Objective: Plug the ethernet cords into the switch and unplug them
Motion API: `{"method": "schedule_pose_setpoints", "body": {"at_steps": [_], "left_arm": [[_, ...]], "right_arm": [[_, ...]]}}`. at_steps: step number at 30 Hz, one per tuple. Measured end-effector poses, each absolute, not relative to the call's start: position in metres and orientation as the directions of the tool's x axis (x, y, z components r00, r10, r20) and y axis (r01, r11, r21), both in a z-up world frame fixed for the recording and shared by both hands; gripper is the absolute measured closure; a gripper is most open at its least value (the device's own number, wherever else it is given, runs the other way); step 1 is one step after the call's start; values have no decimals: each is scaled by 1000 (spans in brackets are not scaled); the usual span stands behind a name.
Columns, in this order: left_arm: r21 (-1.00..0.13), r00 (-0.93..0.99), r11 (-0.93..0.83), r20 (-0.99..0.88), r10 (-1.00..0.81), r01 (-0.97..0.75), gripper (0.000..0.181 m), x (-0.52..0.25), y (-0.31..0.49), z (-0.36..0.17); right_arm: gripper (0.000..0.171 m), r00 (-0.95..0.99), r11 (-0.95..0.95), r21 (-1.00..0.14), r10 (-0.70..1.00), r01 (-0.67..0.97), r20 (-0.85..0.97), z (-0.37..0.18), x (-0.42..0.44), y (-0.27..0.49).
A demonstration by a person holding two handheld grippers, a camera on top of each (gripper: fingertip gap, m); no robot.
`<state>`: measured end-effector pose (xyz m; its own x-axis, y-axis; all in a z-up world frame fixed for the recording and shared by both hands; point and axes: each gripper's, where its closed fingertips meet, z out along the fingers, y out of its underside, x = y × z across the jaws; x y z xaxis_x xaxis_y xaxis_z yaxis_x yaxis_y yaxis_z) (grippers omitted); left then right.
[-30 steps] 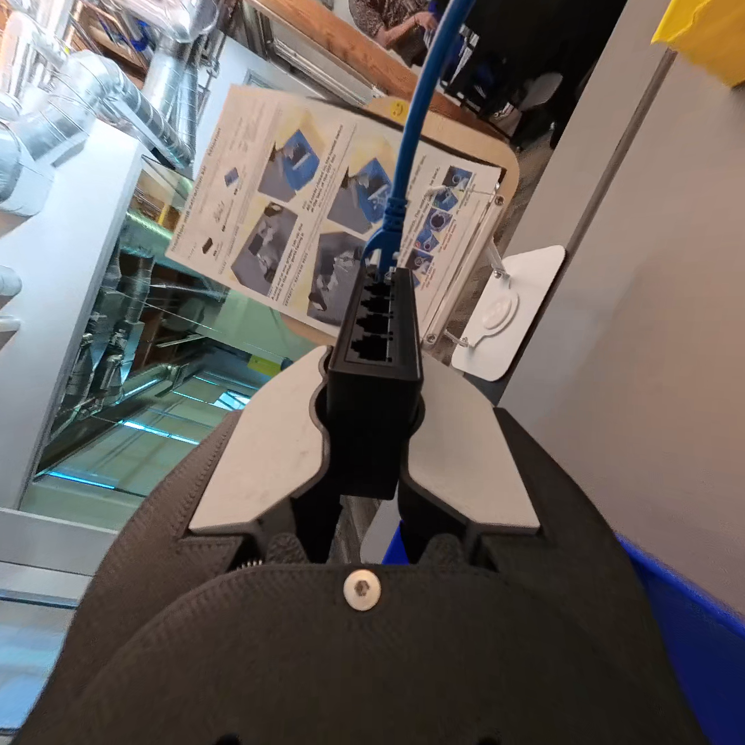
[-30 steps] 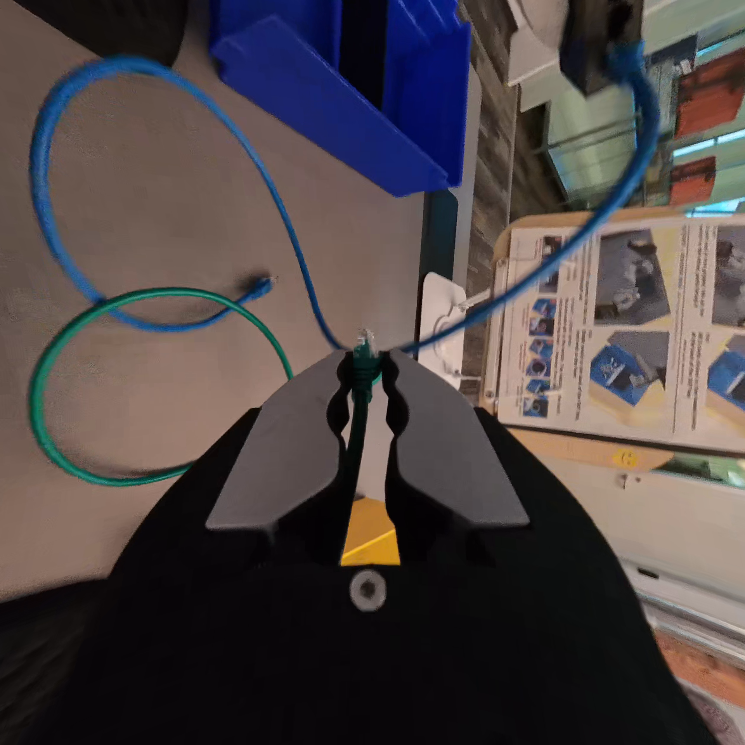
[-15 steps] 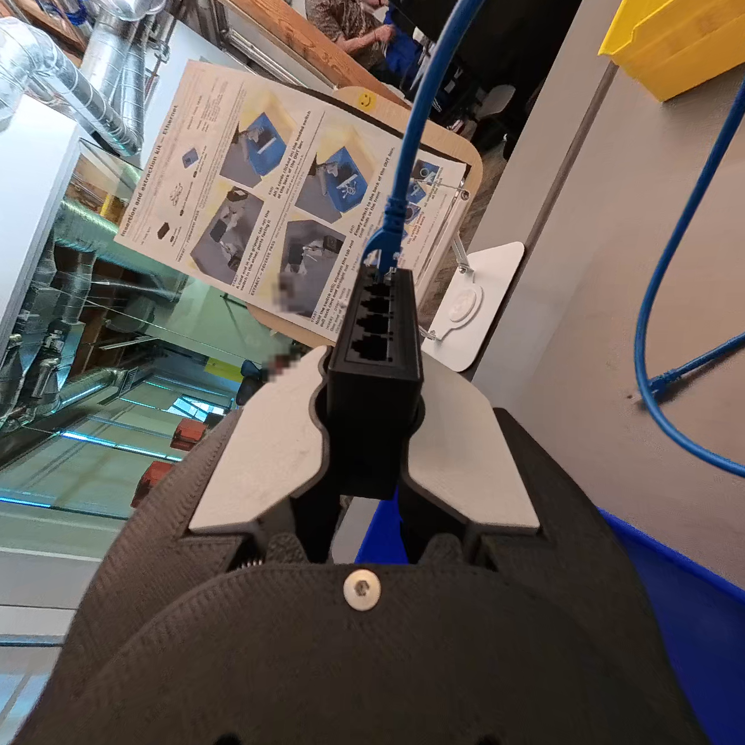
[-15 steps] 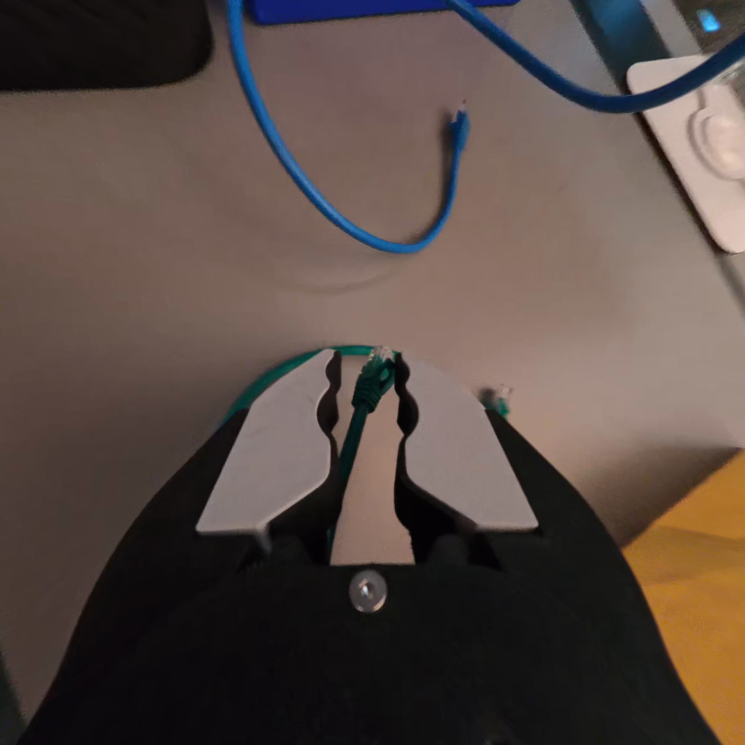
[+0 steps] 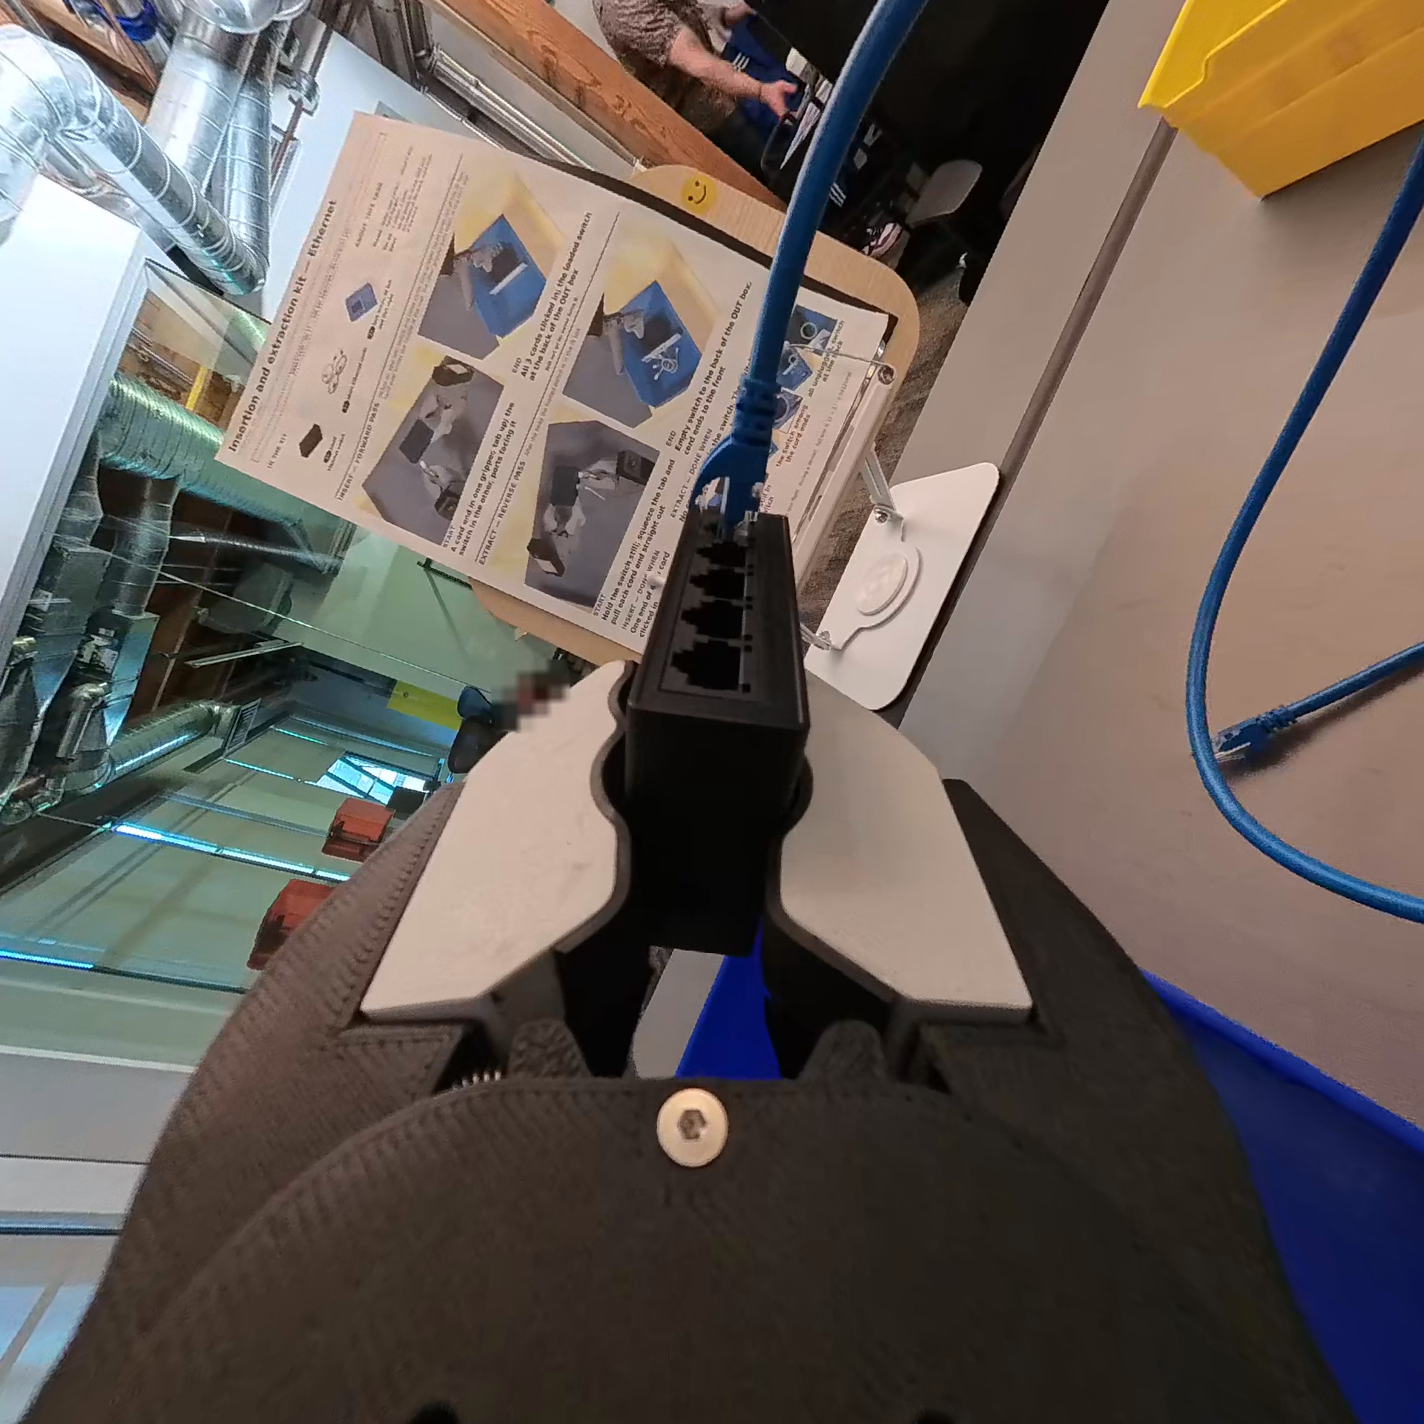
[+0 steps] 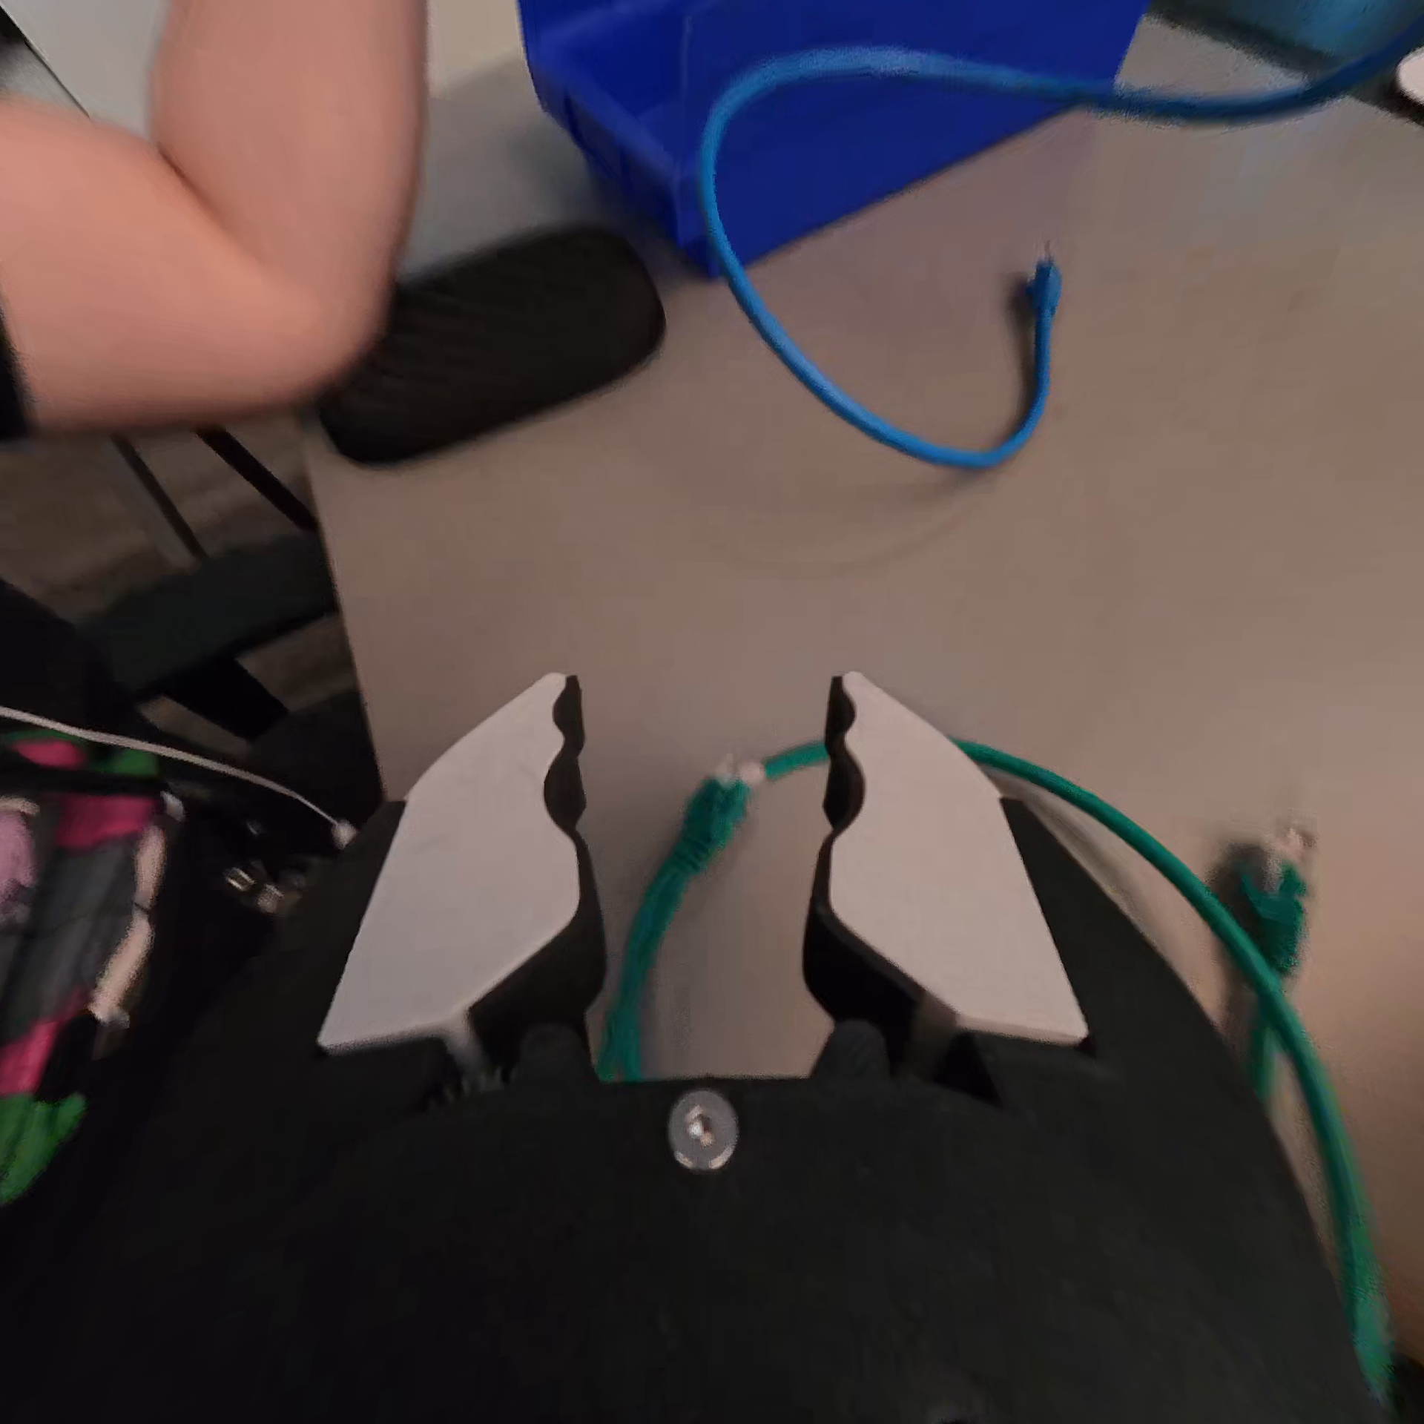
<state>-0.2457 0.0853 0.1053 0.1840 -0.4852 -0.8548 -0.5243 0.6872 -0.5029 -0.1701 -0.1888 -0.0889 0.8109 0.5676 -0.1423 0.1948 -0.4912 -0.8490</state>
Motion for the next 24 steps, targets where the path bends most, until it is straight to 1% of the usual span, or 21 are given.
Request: {"method": "schedule_pose_setpoints", "body": {"at_steps": [2, 3, 4, 5, 6, 7, 8, 9, 10, 12, 15, 17, 18, 20, 22, 24], "left_arm": [[-500, 183, 686, -856, -483, -529, 150, -246, 85, 105], [-499, 183, 686, -857, -482, -530, 150, -246, 85, 105], [-499, 184, 686, -857, -481, -529, 150, -247, 85, 105], [-501, 186, 687, -856, -482, -526, 150, -248, 84, 106], [-507, 189, 686, -853, -486, -522, 150, -249, 84, 107], [-512, 192, 684, -850, -490, -520, 150, -250, 84, 107], [-515, 195, 682, -848, -492, -519, 150, -251, 85, 108], [-518, 199, 681, -847, -493, -517, 150, -252, 85, 109], [-520, 201, 681, -846, -494, -515, 150, -252, 85, 110], [-518, 199, 682, -847, -492, -517, 150, -252, 85, 110], [-508, 191, 687, -853, -486, -520, 150, -250, 82, 110], [-503, 185, 693, -855, -484, -516, 150, -248, 79, 110], [-503, 182, 696, -856, -485, -513, 150, -248, 77, 110], [-504, 180, 699, -855, -486, -508, 150, -247, 76, 110], [-505, 179, 699, -855, -487, -506, 150, -246, 75, 110], [-503, 176, 700, -855, -487, -507, 150, -245, 75, 109]], "right_arm": [[109, 765, -440, -898, 585, 21, -269, -63, -177, -180], [109, 740, -418, -908, 601, -32, -303, -51, -176, -177], [111, 716, -388, -921, 631, -45, -300, -38, -176, -178], [114, 728, -358, -933, 632, -32, -267, -30, -171, -179], [115, 772, -364, -931, 601, 34, -207, -31, -165, -182], [113, 802, -412, -900, 581, 143, -139, -41, -162, -191], [110, 811, -476, -844, 578, 246, -89, -54, -161, -205], [108, 835, -560, -768, 547, 313, -59, -72, -157, -218], [108, 856, -638, -686, 516, 351, -42, -91, -153, -231], [114, 873, -732, -563, 486, 384, -36, -124, -150, -253], [122, 875, -776, -471, 484, 419, -19, -153, -150, -264], [133, 845, -766, -415, 534, 492, 17, -164, -153, -267], [158, 830, -744, -430, 557, 512, 26, -163, -157, -264], [164, 819, -738, -423, 574, 526, 17, -163, -162, -260], [164, 811, -738, -417, 585, 530, -6, -163, -167, -255], [164, 815, -737, -482, 574, 474, -75, -162, -179, -245]]}}
